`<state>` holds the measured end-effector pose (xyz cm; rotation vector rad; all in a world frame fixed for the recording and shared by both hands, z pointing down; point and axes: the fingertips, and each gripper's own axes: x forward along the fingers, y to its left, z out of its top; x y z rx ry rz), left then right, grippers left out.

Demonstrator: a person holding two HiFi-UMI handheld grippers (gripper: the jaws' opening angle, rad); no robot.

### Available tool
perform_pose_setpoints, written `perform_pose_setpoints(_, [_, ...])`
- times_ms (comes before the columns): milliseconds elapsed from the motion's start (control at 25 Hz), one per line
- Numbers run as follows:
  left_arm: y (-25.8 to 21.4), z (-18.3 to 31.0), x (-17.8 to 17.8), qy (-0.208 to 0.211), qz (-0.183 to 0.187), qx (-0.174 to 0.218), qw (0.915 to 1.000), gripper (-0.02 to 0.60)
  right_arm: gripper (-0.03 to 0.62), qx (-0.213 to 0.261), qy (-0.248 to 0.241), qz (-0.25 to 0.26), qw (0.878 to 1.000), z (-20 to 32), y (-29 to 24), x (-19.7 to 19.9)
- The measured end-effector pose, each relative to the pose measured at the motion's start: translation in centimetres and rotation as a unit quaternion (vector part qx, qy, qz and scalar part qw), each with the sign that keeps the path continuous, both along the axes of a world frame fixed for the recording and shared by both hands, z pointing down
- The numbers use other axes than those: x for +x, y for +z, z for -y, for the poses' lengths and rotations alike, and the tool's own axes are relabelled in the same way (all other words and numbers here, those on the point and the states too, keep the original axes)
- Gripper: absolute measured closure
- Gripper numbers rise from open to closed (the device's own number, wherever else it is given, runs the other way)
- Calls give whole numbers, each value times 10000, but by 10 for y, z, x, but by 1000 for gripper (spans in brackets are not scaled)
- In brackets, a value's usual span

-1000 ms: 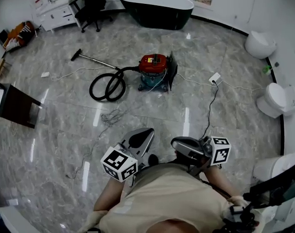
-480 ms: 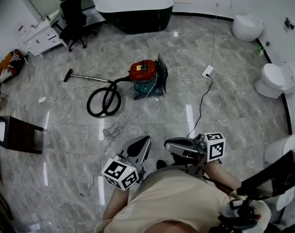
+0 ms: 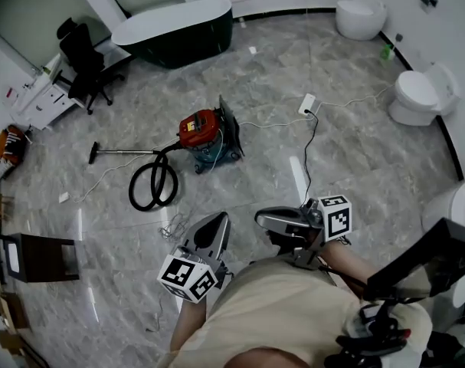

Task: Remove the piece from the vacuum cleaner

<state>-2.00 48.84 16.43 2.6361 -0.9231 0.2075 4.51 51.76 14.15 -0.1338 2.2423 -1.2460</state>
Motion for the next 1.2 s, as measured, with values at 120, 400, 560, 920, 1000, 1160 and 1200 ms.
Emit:
perform_pose_setpoints(120, [0,13,28,-17,27,20,10000,583,592,-81,-40,61,9999,16,6,28])
perform_pose_setpoints(400, [6,30,68,-241,165,-87,9995,583,592,-169,-463,281,9984,38,7,63])
perform_pose_setpoints(560, [6,43,84,-230,294,-136,9992,583,592,-222,-496,401,9977,47,5,80])
perform_pose_setpoints(920, [22,76,68,-281,232,-166,9992,583,592,-253,-340,391,9983,76,16,76])
perform_pose_setpoints(1000, [25,85,58,-262,193,-204,9993,583,592,-273,-264,356,9986,84,19,69])
perform_pose_setpoints(1160, [18,111,40,-54,139,-165,9998,583,592,-380,-115,354,9986,110,15,45])
perform_pose_setpoints(1200, [15,119,35,-2,107,-131,9999,583,592,-371,-94,312,9988,117,14,38])
